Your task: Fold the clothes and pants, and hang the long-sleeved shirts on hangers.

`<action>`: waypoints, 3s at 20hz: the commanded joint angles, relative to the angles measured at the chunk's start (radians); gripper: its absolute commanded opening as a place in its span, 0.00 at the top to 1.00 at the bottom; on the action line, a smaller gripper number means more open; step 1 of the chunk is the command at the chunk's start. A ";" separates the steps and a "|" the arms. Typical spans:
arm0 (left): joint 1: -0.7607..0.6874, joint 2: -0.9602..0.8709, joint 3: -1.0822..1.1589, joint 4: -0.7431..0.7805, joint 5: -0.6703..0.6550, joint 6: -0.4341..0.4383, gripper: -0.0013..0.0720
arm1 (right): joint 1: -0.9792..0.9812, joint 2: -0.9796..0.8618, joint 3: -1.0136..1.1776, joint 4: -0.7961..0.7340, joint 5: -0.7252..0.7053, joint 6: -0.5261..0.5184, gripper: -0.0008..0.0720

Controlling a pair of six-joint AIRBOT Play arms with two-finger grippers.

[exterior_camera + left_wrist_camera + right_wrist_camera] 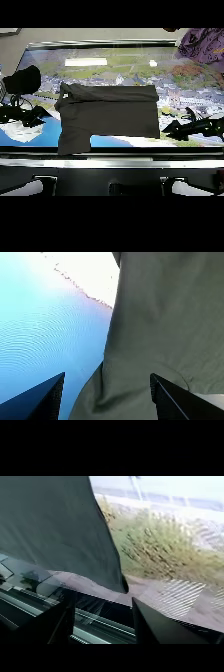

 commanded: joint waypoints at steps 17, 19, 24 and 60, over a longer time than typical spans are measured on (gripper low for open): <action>-0.010 0.003 -0.056 -0.002 0.063 0.045 0.17 | 0.179 0.005 -0.098 0.043 -0.178 -0.014 0.94; -0.010 0.003 -0.119 -0.037 0.087 0.108 0.17 | 0.179 0.008 -0.098 0.043 -0.159 -0.013 0.94; -0.013 -0.008 -0.239 -0.189 0.166 0.231 0.17 | 0.179 0.013 -0.098 0.043 -0.147 0.020 0.94; -0.185 0.545 0.959 0.271 0.037 -0.245 0.96 | 0.179 0.666 1.108 -0.118 -0.169 0.251 0.95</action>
